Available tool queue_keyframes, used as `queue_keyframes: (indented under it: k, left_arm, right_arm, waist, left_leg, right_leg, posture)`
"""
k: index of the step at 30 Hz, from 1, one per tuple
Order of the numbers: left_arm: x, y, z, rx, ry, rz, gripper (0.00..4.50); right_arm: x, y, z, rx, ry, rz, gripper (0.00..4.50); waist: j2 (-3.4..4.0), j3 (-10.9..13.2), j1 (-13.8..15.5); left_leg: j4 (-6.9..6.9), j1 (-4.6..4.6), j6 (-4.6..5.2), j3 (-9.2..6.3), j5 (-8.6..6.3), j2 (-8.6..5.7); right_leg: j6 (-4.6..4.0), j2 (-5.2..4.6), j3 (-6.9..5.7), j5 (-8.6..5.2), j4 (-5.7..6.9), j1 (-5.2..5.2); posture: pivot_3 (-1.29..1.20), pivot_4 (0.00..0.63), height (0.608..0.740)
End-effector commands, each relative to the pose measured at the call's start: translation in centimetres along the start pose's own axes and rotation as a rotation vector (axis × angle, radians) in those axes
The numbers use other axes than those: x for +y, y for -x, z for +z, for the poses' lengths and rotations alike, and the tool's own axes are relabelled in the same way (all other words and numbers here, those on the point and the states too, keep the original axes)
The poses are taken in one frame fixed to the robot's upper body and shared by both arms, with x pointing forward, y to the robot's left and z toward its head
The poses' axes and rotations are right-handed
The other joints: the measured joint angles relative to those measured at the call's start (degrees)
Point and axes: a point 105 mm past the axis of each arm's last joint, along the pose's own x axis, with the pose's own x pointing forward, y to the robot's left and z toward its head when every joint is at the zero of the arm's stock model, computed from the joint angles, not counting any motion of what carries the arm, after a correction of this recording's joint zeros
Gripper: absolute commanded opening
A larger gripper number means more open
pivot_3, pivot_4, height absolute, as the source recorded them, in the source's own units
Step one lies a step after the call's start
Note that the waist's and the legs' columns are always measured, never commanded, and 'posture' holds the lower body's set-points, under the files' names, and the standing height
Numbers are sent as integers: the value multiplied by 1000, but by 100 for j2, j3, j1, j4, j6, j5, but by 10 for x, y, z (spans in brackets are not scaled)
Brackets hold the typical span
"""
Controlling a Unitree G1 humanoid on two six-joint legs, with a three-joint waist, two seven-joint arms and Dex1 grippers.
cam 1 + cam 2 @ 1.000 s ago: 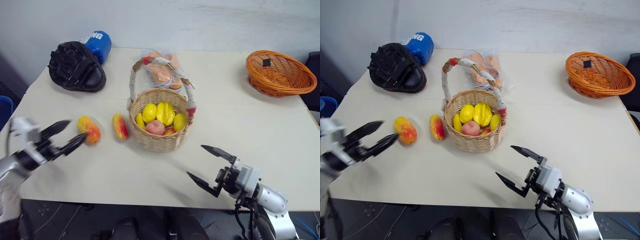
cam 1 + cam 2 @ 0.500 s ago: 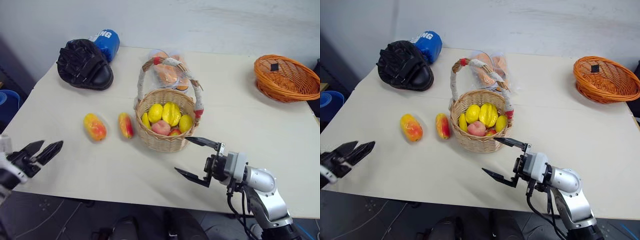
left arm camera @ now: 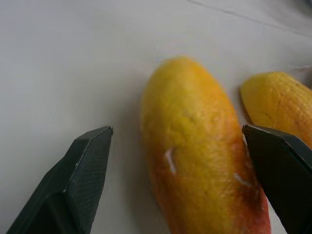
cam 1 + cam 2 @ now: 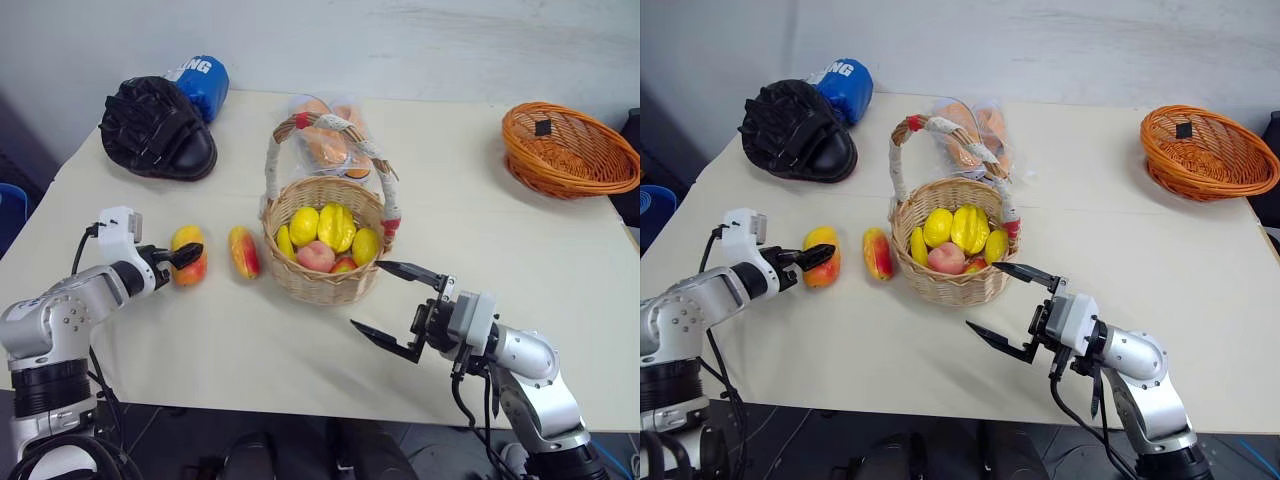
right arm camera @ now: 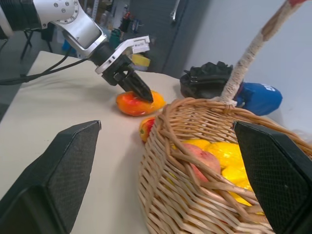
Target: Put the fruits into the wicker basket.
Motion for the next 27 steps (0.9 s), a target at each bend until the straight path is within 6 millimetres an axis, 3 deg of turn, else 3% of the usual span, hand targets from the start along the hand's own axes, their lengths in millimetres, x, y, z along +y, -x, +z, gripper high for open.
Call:
queue_keyframes:
  k: [1,3,8,11,14,15,17,19,23,27]
  left_arm:
    - [-7,-8,2,16,-35,-20,4455]
    - [-8,-12,-2,43,-60,-29,4455]
    - [-2,-11,-6,64,-132,-52,3000]
    - [-3,2,20,-88,-159,-142,2339]
    - [-8,26,54,-268,-214,-250,2336]
    - [-15,35,63,-312,-260,-311,2336]
    - [-49,55,75,-388,-398,-519,2336]
    - [-81,66,75,-383,-511,-713,2336]
    - [-128,58,66,-307,-671,-915,2336]
    - [-181,25,73,-338,-727,-970,2336]
  right_arm:
    - [-1,-3,14,-38,34,-22,4500]
    - [-2,-2,14,-37,34,-34,4500]
    - [-4,1,15,-28,40,-52,4500]
    - [-7,3,17,-29,42,-78,4500]
    - [-14,9,22,-34,29,-135,4500]
    - [-16,11,25,-36,23,-158,4500]
    - [-24,17,32,-45,8,-229,4500]
    - [-33,23,39,-52,-1,-307,4500]
    - [-42,30,43,-50,-5,-399,4500]
    - [-32,31,40,-26,-8,-390,4500]
  waist:
    - [0,0,-3]
    - [0,0,-9]
    - [0,0,-3]
    - [0,0,-8]
    - [-1,0,-2]
    - [-1,0,-7]
    - [0,1,-4]
    - [1,1,5]
    - [1,1,104]
    - [1,1,154]
  left_leg:
    - [2,0,0,1,1,-1]
    - [6,1,1,2,1,-2]
    - [7,6,-3,1,8,-5]
    - [7,5,-2,1,9,-5]
    - [6,1,-3,0,9,-4]
    - [5,0,-3,0,9,-3]
    - [1,-1,-4,1,9,-3]
    - [-2,-1,-3,1,8,-5]
    - [2,-2,1,-1,9,-13]
    - [4,-7,14,-8,15,-32]
  right_leg:
    - [0,-1,1,0,3,0]
    - [0,-1,2,0,6,1]
    - [0,-3,3,0,24,0]
    - [-1,-4,4,0,27,0]
    - [-2,-4,1,0,26,-5]
    - [-2,-4,1,-1,26,-7]
    - [-3,-4,1,-2,23,-8]
    - [-4,-6,1,-2,15,-5]
    - [-2,-10,0,-2,13,1]
    - [11,-9,8,6,13,4]
  posture:
    - [0,150,740]
    - [0,150,740]
    - [0,150,740]
    - [0,150,740]
    - [0,150,740]
    - [0,150,740]
    - [0,150,740]
    - [0,150,740]
    - [0,150,740]
    - [0,150,740]
